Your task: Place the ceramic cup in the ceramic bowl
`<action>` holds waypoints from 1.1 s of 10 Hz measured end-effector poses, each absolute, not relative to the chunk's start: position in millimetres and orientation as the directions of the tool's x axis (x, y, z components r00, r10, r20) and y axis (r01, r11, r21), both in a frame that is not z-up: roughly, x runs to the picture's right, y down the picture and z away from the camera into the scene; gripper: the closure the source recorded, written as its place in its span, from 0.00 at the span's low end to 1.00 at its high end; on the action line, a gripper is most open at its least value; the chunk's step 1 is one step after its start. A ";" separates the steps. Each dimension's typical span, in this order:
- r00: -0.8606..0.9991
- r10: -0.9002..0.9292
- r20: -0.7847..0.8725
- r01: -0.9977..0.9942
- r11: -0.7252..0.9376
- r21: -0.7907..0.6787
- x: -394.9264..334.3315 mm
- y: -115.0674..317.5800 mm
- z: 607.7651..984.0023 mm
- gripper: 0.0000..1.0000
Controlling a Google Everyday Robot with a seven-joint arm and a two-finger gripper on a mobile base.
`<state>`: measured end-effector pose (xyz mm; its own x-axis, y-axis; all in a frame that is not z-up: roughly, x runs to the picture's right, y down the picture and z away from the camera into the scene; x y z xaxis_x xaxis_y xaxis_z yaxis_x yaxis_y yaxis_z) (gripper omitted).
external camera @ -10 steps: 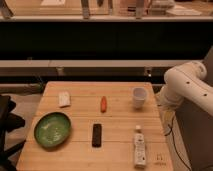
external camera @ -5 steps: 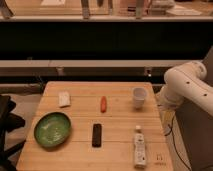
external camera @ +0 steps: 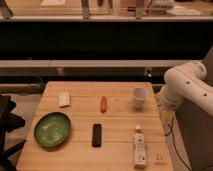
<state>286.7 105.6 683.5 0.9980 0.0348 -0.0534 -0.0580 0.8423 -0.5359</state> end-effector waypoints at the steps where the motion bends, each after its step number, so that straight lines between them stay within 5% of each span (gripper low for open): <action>1: 0.998 0.035 -0.053 -0.058 0.843 -0.535 286.8 105.3 683.5 0.20; 11: 1.000 -0.005 0.010 0.010 0.852 -0.524 274.5 72.5 731.6 0.20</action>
